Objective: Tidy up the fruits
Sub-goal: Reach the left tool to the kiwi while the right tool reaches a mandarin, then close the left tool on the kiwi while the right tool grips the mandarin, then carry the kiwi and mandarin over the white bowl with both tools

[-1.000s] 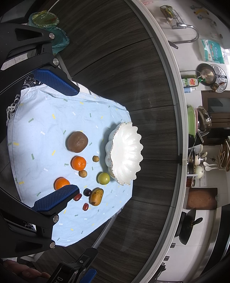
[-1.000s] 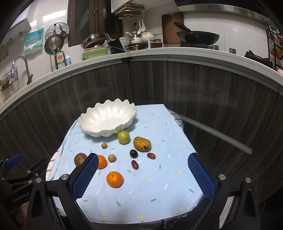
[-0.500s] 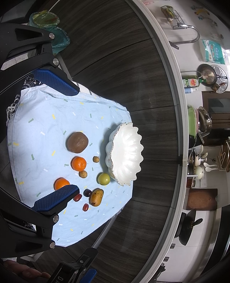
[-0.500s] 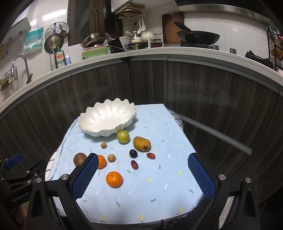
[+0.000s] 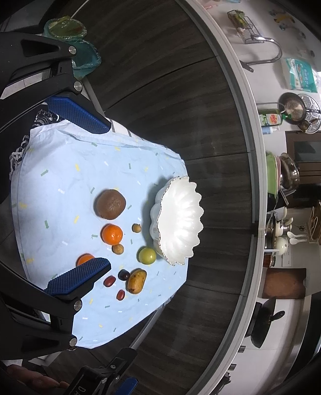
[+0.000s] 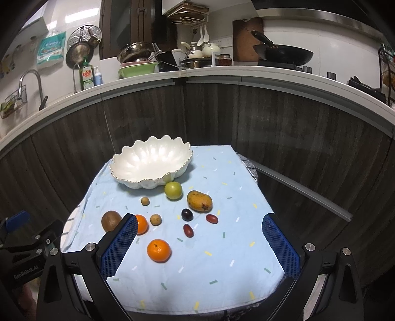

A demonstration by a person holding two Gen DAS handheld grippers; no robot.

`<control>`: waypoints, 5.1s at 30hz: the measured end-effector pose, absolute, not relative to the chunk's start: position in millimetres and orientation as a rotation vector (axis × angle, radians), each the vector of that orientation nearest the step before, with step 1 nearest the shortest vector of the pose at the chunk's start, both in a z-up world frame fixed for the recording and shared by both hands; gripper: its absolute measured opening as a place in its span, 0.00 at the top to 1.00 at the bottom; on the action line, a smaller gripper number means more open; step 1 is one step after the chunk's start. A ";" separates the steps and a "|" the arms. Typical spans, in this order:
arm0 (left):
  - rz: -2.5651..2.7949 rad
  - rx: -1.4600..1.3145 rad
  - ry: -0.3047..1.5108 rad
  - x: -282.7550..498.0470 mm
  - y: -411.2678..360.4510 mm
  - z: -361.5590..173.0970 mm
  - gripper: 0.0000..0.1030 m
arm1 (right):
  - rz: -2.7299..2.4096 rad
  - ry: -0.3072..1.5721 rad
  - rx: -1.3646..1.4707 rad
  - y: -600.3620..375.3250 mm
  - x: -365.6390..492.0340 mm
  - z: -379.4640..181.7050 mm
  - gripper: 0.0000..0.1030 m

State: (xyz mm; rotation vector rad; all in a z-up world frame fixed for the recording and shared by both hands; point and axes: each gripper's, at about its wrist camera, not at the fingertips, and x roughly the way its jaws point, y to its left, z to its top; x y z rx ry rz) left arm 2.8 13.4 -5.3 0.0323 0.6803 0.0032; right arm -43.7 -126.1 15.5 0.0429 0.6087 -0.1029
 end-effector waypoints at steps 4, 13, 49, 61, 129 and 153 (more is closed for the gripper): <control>0.010 0.038 0.677 5.2 14.5 -5.8 0.01 | -0.094 0.604 0.023 -121.8 -42.8 17.6 0.01; -0.008 0.083 0.691 15.9 12.7 -16.5 0.01 | -0.079 0.631 0.000 -115.0 -29.3 10.1 0.01; -0.116 0.149 0.835 88.8 20.3 -98.8 0.02 | 0.086 0.813 -0.103 -78.0 40.0 -76.3 0.07; -0.229 0.243 0.861 114.8 17.1 -123.4 0.07 | 0.135 0.884 -0.117 -65.9 53.9 -105.4 0.19; -0.332 0.226 0.849 97.7 14.6 -119.8 0.39 | 0.171 0.904 -0.070 -64.0 52.3 -108.5 0.55; -0.256 0.184 0.769 103.1 3.0 -64.4 0.39 | 0.156 0.809 -0.037 -80.6 62.2 -69.0 0.55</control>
